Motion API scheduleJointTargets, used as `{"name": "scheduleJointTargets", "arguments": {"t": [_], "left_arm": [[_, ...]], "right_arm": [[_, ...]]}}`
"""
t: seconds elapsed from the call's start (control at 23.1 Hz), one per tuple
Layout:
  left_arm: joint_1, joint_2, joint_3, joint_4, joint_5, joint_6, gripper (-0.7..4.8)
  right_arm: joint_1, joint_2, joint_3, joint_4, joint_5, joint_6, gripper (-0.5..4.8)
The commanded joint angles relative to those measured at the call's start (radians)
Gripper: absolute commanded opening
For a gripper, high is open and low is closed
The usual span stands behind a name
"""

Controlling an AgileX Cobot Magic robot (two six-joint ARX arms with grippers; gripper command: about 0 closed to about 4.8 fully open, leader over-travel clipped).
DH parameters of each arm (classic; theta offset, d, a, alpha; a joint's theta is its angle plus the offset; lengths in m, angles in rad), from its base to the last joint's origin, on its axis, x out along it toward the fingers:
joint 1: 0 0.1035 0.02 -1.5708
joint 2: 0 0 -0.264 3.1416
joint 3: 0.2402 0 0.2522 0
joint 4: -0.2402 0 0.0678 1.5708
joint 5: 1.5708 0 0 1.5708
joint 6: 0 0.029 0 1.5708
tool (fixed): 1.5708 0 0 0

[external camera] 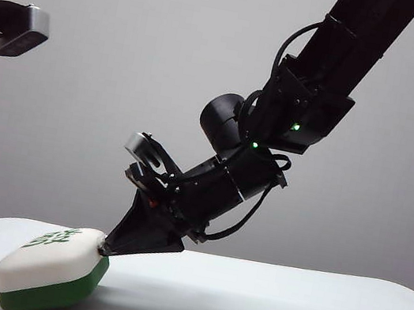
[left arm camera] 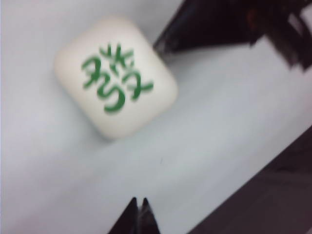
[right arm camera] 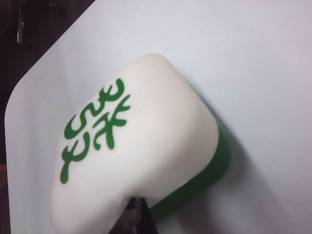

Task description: Move the foam mahjong from the right side of the table to the left side of the table.

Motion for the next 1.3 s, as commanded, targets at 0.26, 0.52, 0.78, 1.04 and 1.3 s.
{"name": "scheduleJointTargets", "arguments": {"t": [0.26,0.52,0.78,1.04,1.3], "left_arm": [[-0.027,-0.185,0.006,-0.142,-0.086,0.039,-0.06],[-0.027,-0.224,0.006,-0.154,-0.089,0.045,-0.06],[-0.027,-0.224,0.006,-0.158,-0.089,0.047,-0.06],[-0.027,-0.224,0.007,-0.177,-0.089,0.048,-0.06],[-0.027,-0.274,0.008,-0.225,-0.108,0.047,-0.06]], "right_arm": [[0.014,0.004,0.002,0.025,-0.011,0.042,-0.05],[0.032,0.035,0.018,0.053,-0.006,0.119,-0.05],[0.038,0.095,0.168,-0.019,-0.016,0.130,-0.05],[0.044,0.139,0.277,-0.132,-0.011,0.126,-0.05],[0.035,0.137,0.276,-0.170,0.093,-0.011,-0.05]]}}
